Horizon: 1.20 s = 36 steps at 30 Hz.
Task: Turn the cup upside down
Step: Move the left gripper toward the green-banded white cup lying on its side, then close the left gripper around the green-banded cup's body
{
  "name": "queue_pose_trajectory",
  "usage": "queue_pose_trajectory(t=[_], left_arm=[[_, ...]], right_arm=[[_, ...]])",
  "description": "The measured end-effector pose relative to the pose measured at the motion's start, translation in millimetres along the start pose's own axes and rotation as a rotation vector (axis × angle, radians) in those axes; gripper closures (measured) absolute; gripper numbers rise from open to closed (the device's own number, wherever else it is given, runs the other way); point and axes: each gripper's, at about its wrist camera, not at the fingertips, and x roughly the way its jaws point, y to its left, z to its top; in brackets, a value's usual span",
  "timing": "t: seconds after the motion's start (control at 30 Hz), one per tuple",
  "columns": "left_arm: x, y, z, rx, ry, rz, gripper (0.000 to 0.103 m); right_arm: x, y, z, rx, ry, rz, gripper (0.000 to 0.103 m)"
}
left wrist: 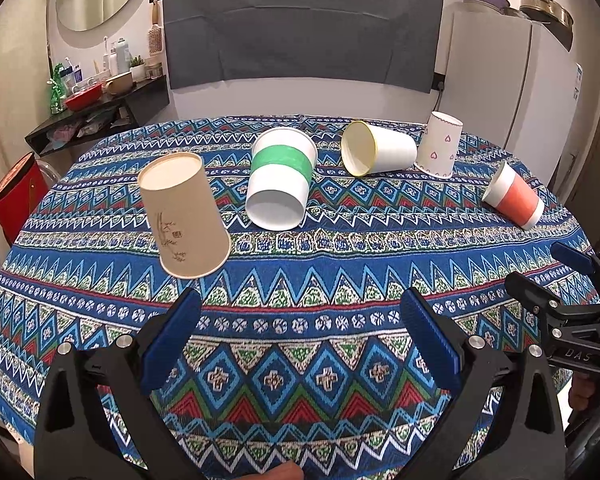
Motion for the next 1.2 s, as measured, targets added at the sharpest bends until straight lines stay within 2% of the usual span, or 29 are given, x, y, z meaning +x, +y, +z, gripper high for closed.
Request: queue_pose_trajectory(t=[0.63, 1.03, 1.1, 1.2], left_arm=[[71, 0, 54, 0.031, 0.065, 0.053, 0.006], [104, 6, 66, 0.011, 0.121, 0.059, 0.006], [105, 6, 68, 0.016, 0.113, 0.079, 0.012], [109, 9, 69, -0.006, 0.124, 0.075, 0.032]], right_arm=[[49, -19, 33, -0.006, 0.061, -0.043, 0.008], [65, -26, 39, 0.020, 0.103, -0.002, 0.008], [65, -27, 39, 0.021, 0.105, -0.006, 0.008], [66, -26, 37, 0.020, 0.111, -0.004, 0.008]])
